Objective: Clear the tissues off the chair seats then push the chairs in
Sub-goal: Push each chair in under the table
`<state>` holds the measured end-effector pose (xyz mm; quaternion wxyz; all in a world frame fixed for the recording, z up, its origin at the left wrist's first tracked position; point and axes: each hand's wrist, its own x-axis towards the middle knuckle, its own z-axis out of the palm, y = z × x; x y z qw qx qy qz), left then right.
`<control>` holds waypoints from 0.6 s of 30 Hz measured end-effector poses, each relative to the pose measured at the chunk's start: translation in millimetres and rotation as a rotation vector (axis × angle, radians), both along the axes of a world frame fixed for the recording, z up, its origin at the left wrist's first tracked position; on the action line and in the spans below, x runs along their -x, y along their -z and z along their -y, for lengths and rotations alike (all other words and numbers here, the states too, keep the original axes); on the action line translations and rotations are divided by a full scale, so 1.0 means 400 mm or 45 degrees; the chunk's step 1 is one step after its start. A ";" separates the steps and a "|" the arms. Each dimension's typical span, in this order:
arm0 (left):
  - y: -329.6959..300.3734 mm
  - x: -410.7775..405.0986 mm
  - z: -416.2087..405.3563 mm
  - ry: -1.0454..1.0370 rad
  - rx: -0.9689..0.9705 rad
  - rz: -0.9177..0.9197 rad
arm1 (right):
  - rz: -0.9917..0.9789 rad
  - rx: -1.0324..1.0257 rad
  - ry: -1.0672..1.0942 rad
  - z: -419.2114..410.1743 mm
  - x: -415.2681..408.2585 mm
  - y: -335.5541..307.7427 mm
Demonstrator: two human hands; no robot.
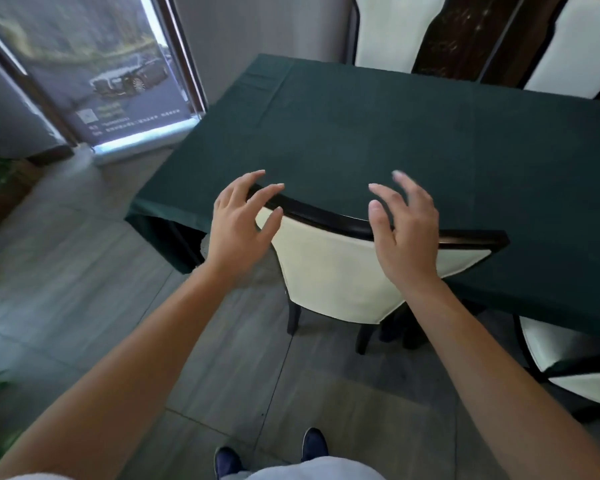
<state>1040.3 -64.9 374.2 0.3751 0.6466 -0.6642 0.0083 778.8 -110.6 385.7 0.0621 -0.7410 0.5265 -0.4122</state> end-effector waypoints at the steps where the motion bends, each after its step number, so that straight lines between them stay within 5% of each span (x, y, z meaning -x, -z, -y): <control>1: -0.016 -0.020 -0.024 -0.024 0.037 -0.019 | 0.003 -0.012 -0.056 -0.009 -0.025 -0.017; 9: -0.081 -0.269 -0.142 -0.255 0.136 0.027 | -0.096 0.252 -0.290 -0.076 -0.279 -0.128; 18: -0.134 -0.659 -0.154 -0.329 0.183 0.067 | -0.134 0.198 -0.338 -0.072 -0.642 -0.189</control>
